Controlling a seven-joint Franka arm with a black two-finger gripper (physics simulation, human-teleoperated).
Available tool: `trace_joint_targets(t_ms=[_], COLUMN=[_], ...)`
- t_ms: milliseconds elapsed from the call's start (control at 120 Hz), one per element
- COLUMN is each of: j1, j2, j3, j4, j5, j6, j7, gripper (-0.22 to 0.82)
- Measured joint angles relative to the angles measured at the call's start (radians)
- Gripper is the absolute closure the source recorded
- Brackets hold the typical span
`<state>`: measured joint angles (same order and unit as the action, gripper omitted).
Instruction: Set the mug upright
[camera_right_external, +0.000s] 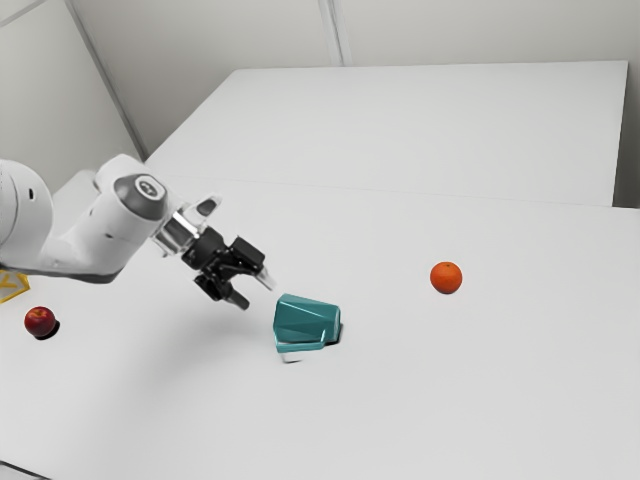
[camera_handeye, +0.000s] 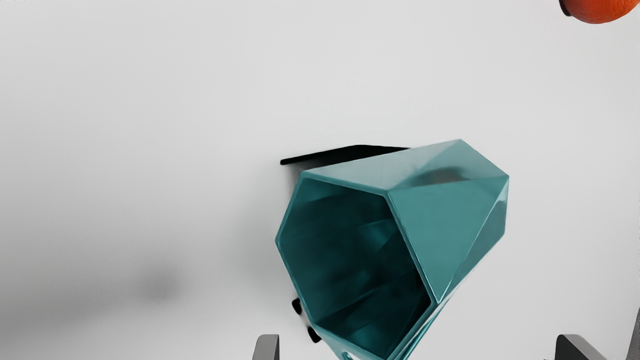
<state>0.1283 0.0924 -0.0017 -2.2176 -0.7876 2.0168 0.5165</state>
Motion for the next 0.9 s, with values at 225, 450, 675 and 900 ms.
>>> trace_joint_targets(t_ms=[225, 450, 675, 900], j1=[-0.004, -0.002, 0.012, 0.018], j2=[0.05, 0.076, 0.113, 0.127], j3=[-0.003, -0.01, -0.012, -0.014], j4=[-0.013, -0.011, -0.011, -0.005], j5=[-0.084, -0.173, -0.241, -0.272], j6=[-0.014, -0.056, -0.086, -0.117], j7=[0.118, 0.207, 0.299, 0.378], gripper=[0.0, 0.0, 0.02, 0.25])
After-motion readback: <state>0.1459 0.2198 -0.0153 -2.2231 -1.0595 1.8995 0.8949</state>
